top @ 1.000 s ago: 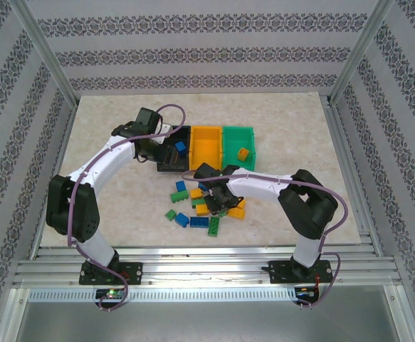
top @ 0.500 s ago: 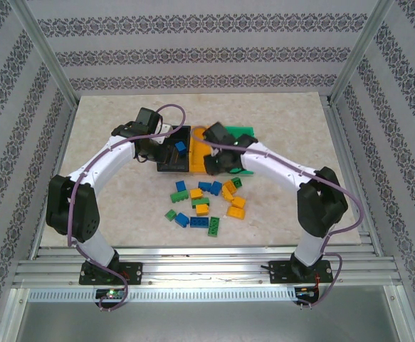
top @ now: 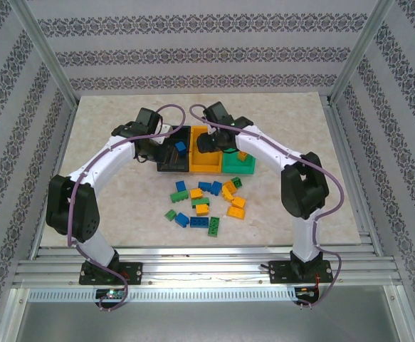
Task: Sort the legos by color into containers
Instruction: Place the lego in the container, then pick up the lego from the center of the table.
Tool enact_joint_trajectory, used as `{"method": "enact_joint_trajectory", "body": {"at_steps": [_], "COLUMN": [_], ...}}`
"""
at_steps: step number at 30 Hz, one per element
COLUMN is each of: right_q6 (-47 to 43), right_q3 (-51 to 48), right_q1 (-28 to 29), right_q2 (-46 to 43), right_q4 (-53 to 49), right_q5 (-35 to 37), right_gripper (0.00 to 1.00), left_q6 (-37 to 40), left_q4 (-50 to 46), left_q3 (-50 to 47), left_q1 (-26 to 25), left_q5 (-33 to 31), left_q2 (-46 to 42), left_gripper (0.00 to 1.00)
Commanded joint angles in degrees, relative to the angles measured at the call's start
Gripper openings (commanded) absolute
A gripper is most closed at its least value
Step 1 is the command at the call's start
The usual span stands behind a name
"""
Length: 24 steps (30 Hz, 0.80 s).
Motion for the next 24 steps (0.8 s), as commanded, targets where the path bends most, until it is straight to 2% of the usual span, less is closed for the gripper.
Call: {"method": "enact_joint_trajectory", "body": {"at_steps": [1, 7, 12, 24], "right_q6": [-0.1, 2.5, 6.7, 11.8], "right_q3": [-8.2, -23.4, -32.1, -35.0], "right_q1": [0.2, -0.9, -3.4, -4.6], "right_q2": [-7.0, -16.9, -20.2, -15.5], "right_q4": [0.2, 2.3, 6.0, 12.1], "right_q5": [0.5, 2.3, 1.1, 2.8], "right_gripper": [0.49, 0.5, 0.5, 0.52], "left_q6": [1.2, 1.2, 1.1, 1.1], "left_q4": [-0.9, -0.5, -0.3, -0.3], "left_q3": [-0.5, -0.5, -0.7, -0.9], "left_q1": [0.7, 0.7, 0.7, 0.6], "left_q5": [-0.2, -0.2, 0.1, 0.3], "left_q2": [-1.4, -1.4, -1.3, -1.7], "left_gripper": [0.64, 0.64, 0.64, 0.64]}}
